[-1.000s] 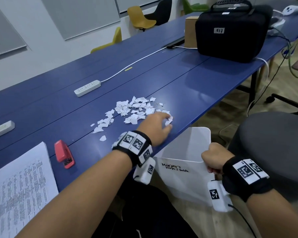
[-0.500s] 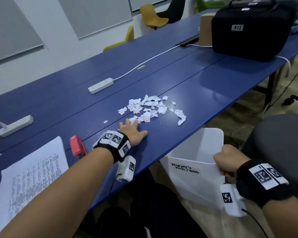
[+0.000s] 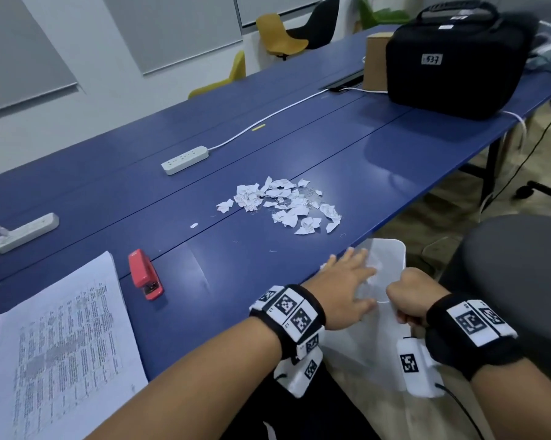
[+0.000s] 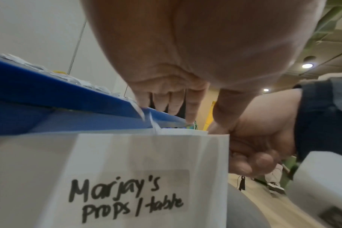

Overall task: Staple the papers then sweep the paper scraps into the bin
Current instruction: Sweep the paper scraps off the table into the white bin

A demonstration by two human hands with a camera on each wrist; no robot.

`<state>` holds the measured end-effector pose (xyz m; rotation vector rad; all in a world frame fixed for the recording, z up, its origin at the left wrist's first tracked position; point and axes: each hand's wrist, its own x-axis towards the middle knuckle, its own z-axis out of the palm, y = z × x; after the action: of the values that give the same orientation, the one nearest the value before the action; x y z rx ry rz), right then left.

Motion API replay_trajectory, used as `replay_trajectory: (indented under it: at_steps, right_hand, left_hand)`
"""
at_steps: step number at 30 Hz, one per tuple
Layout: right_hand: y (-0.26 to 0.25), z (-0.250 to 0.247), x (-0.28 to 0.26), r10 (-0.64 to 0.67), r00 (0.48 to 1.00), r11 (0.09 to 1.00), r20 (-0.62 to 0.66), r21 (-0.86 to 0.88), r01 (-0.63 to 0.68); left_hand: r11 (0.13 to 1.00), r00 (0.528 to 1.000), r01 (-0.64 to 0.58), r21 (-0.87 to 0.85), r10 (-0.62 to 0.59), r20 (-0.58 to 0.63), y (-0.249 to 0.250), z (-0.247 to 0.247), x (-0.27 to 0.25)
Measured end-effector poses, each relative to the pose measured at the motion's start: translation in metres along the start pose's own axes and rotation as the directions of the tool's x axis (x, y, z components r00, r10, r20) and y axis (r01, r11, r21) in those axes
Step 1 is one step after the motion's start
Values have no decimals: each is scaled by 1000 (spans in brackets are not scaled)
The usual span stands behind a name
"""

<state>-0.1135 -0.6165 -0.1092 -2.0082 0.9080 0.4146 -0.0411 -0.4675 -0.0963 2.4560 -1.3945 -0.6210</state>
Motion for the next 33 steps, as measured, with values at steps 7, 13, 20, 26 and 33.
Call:
replay_trajectory:
  at_steps: [7, 13, 20, 26, 33]
  right_hand:
    - [5, 4, 8, 13, 999, 1000, -30, -4, -13]
    - [7, 4, 11, 7, 1000, 1000, -20, 0, -7]
    - [5, 2, 9, 18, 1000, 1000, -23, -9, -18]
    - [3, 5, 6, 27, 999, 1000, -24, 0, -27]
    - [0, 2, 2, 24, 1000, 1000, -14, -12, -24]
  left_hand:
    - [946, 843, 230, -229, -311, -439, -73, -70, -8]
    - [568, 535, 817, -99, -810, -240, -195, -105, -32]
    - [679, 681, 732, 55, -728, -72, -180, -86, -33]
    - [890, 896, 413, 195, -435, 90, -82, -40, -23]
    - [973, 976, 62, 222, -106, 191, 1, 0, -16]
